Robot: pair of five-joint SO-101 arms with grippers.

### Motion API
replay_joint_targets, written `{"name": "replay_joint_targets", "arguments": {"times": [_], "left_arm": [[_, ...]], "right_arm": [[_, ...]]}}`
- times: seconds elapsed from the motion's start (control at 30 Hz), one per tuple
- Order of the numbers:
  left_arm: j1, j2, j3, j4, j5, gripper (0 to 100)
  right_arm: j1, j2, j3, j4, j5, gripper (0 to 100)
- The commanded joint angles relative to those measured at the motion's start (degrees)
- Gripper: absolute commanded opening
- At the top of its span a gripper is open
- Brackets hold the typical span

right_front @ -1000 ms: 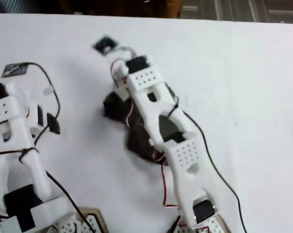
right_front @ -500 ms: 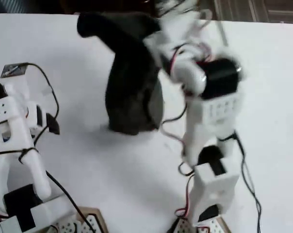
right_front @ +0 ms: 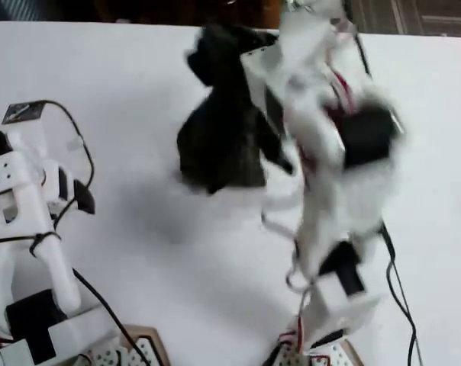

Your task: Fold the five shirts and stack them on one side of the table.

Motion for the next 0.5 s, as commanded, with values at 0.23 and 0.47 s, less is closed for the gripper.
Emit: {"name": "replay_joint_targets", "arguments": {"times": [0.23,0.47], "left_arm": [[-5.4,-2.7,-2.3,1.0,-0.4,26],[-6.4,-2.7,-2.3,1.1,-0.4,26]], "right_arm": [[-8.8,-16.5,4.7,1.0,-1.0,1.9],[-14.3,-8.3,33.0,-13.8,-1.1,1.9]]}}
